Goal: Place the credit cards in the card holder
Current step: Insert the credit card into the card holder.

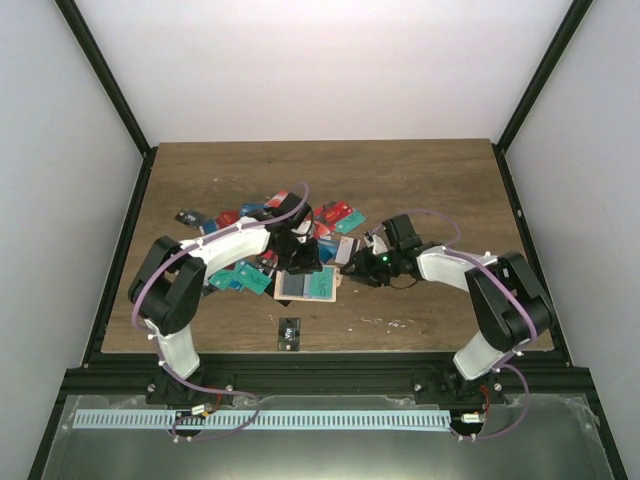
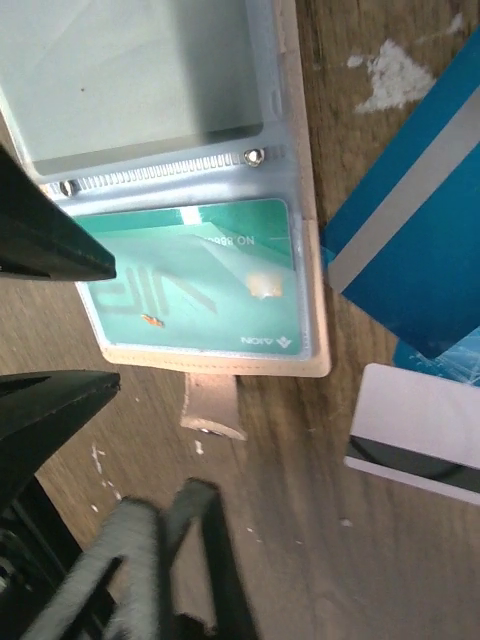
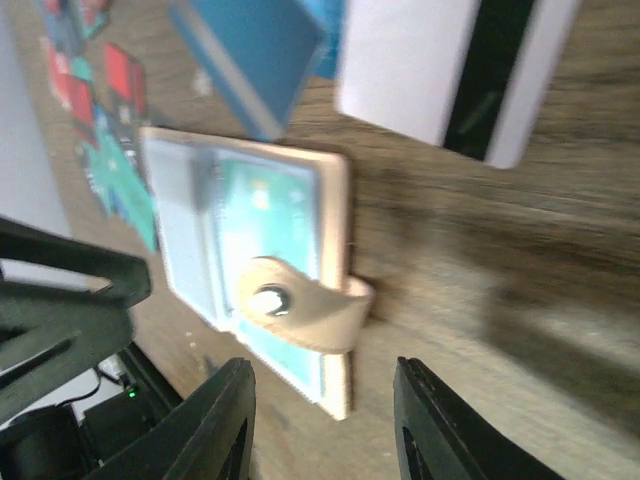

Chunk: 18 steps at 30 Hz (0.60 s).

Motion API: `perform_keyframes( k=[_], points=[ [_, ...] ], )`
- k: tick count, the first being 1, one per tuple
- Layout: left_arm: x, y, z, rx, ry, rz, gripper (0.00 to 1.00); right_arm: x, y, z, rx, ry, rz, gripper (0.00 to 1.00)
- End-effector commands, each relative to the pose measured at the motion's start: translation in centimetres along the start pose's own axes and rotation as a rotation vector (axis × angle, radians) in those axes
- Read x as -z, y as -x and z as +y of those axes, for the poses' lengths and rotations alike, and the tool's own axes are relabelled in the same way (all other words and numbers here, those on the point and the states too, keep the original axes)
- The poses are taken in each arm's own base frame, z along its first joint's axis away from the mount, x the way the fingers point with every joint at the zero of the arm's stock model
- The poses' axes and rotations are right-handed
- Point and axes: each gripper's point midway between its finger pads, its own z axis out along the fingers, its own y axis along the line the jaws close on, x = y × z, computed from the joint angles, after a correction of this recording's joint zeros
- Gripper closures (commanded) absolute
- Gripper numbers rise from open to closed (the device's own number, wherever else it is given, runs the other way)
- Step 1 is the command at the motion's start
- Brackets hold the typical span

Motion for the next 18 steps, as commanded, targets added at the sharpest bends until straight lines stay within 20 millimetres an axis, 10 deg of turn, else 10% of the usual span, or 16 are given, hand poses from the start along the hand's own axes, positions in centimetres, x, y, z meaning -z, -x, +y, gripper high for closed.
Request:
perform_keyframes(
  k=[1, 6, 18],
  points=[
    [0.7, 0.4, 0.5, -0.068, 0.033, -0.015, 0.79, 1.5, -0.9, 2.7, 0.068, 0.096, 0.001, 0.59],
    [-0.6, -0.2, 1.8, -0.09, 0.063, 0.031, 0.96, 1.1, -2.5, 4.2, 0.074, 0.143, 0.026, 0.59],
    [-2.9, -1.0, 3.6, -0.105, 0.094, 0.085, 0.96, -1.0, -3.9, 4.3, 0.065, 0.113, 0.074, 0.59]
  ],
)
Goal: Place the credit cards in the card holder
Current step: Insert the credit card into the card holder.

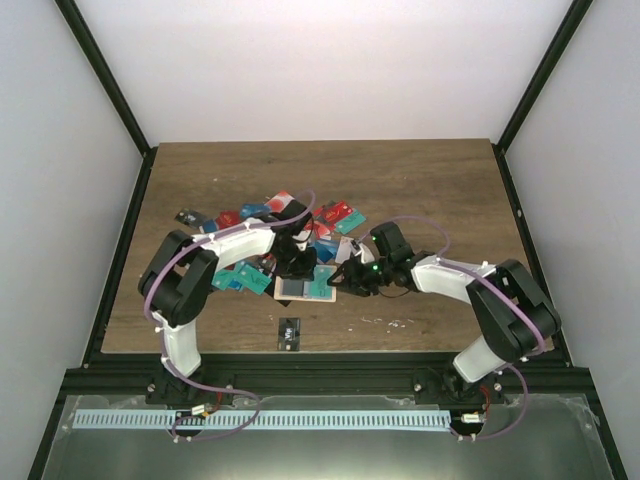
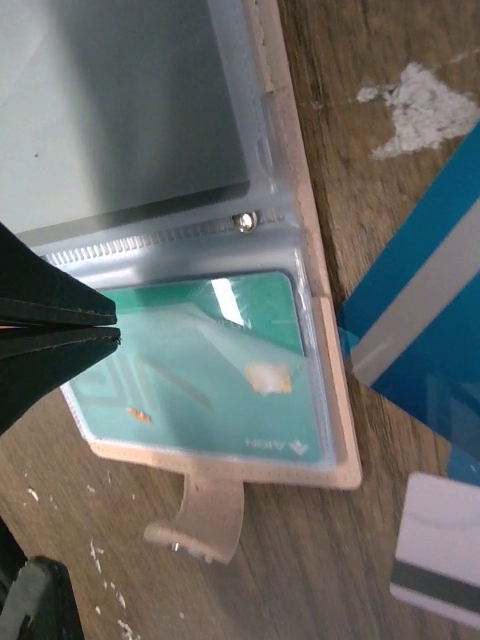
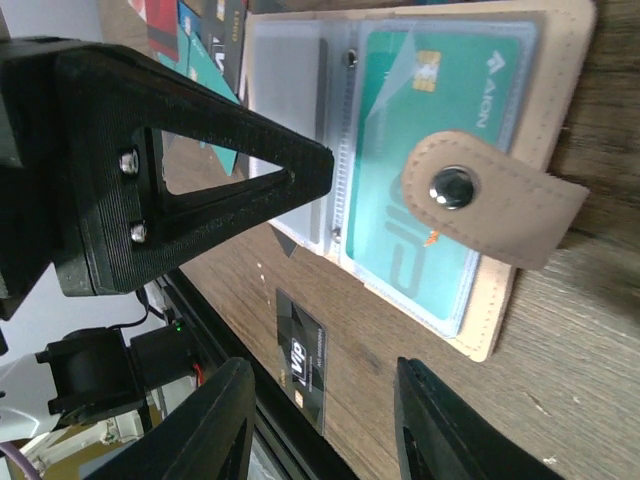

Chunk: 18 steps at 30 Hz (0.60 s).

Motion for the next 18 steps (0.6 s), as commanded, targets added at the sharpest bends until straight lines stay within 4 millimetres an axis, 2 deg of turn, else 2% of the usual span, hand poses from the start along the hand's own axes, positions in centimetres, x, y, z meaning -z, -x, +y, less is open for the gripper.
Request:
perform_keyframes(
  k=[1, 18],
  points=[
    [-1.4, -0.7, 1.3, -0.007, 0.029, 0.036, 0.96, -0.5, 0.3, -0.4, -0.016, -0.01, 0.0, 0.59],
    [-3.3, -2.0, 3.4, -0.024, 0.068, 0.078, 0.96, -1.7, 2.0, -1.2, -0.046, -0.055, -0.009, 0.6]
  ],
)
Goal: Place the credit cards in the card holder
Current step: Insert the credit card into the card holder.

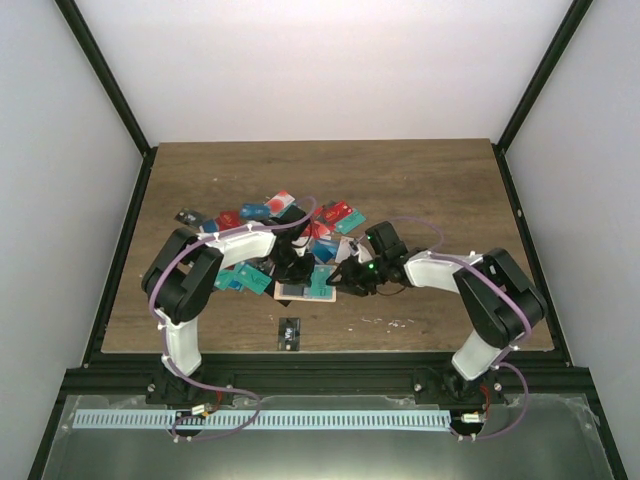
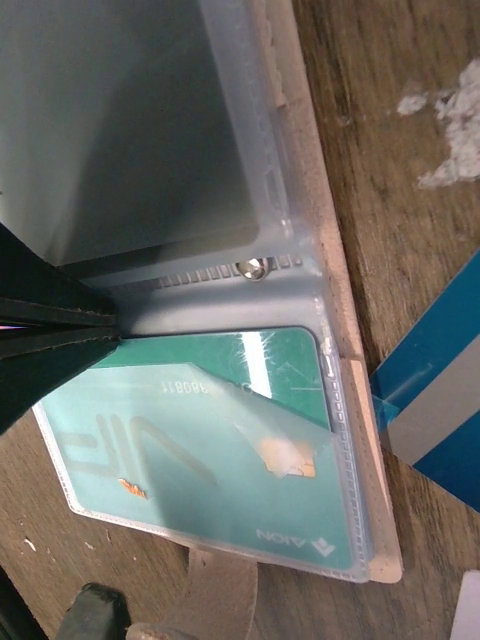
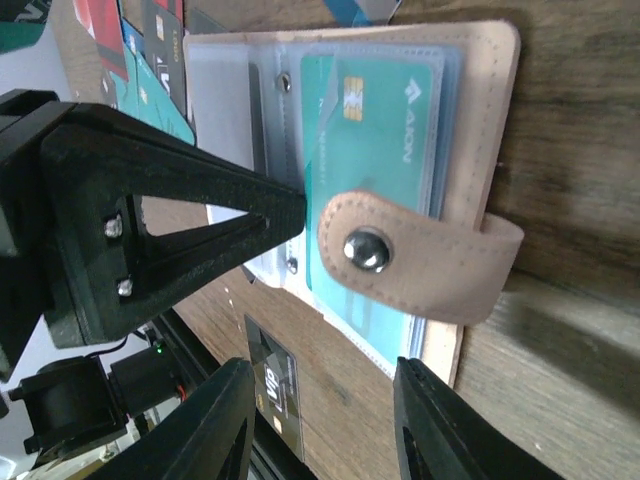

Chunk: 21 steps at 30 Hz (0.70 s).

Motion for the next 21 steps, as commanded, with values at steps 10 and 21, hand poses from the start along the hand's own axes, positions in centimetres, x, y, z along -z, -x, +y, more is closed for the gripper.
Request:
perform_keyframes(
  k=[10, 21],
  points=[
    [-2.2, -1.1, 2.1, -0.014, 0.049, 0.045, 0.96, -1.4, 1.7, 0.0, 0.0, -0.03, -0.02, 0.6],
    [-2.3, -1.3, 2.2, -0.023, 0.053, 0.054, 0.96, -2.3, 1.9, -0.1, -0.001, -0.029, -0.007, 0.6]
  ],
)
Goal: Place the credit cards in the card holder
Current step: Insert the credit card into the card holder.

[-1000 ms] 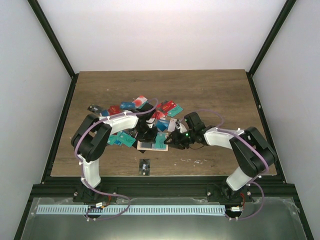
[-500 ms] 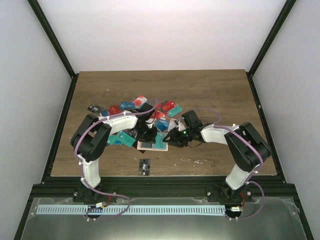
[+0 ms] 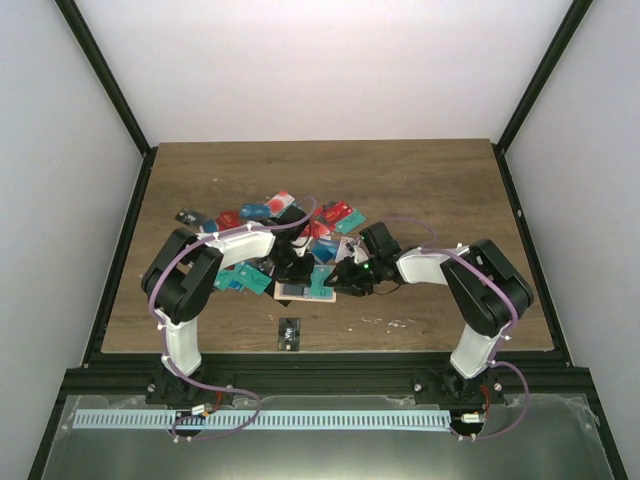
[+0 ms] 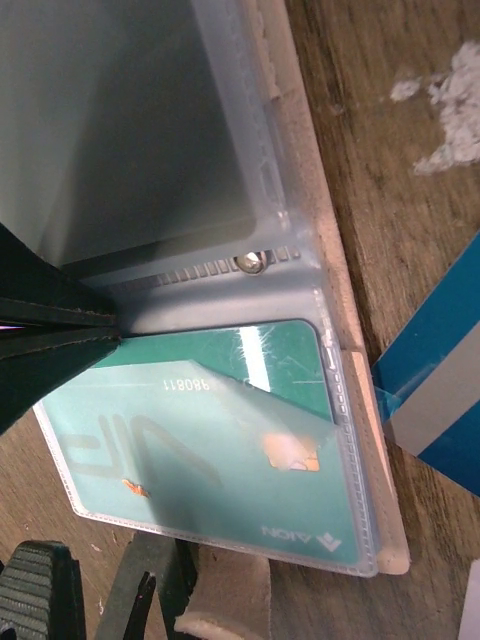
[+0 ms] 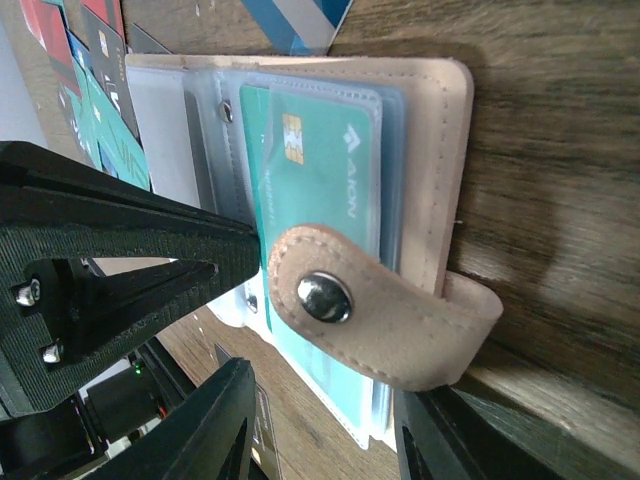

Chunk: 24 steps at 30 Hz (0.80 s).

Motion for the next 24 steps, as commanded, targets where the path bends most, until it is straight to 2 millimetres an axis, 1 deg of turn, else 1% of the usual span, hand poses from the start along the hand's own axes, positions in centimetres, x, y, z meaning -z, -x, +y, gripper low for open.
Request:
perform_keyframes(
  k=[1, 9, 16, 21, 24],
  points=[
    [-2.1, -1.3, 2.2, 0.008, 0.066, 0.055, 0.96, -0.5, 1.0, 1.3, 0.026, 0.018, -0.018, 0.6],
    [-2.2, -1.2, 2.1, 0.004, 0.063, 0.058, 0.96, -0.8, 1.1, 1.9, 0.041, 0.023, -0.013, 0.6],
    [-2.2, -1.2, 2.0, 0.003, 0.064, 0.058, 0.96, -1.0, 0.8, 2.7, 0.071, 0.012, -0.001, 0.6],
    [-2.0, -1.0, 1.9, 0.005, 0.066, 0.053, 0.96, -0.8, 1.1, 3.0, 0.093, -0.048, -0.006, 0.61],
    [-1.9, -0.8, 1.7, 0.007, 0.062, 0.048, 0.96, -0.5, 1.3, 3.3, 0.102, -0.045, -0.014, 0.61]
  ],
)
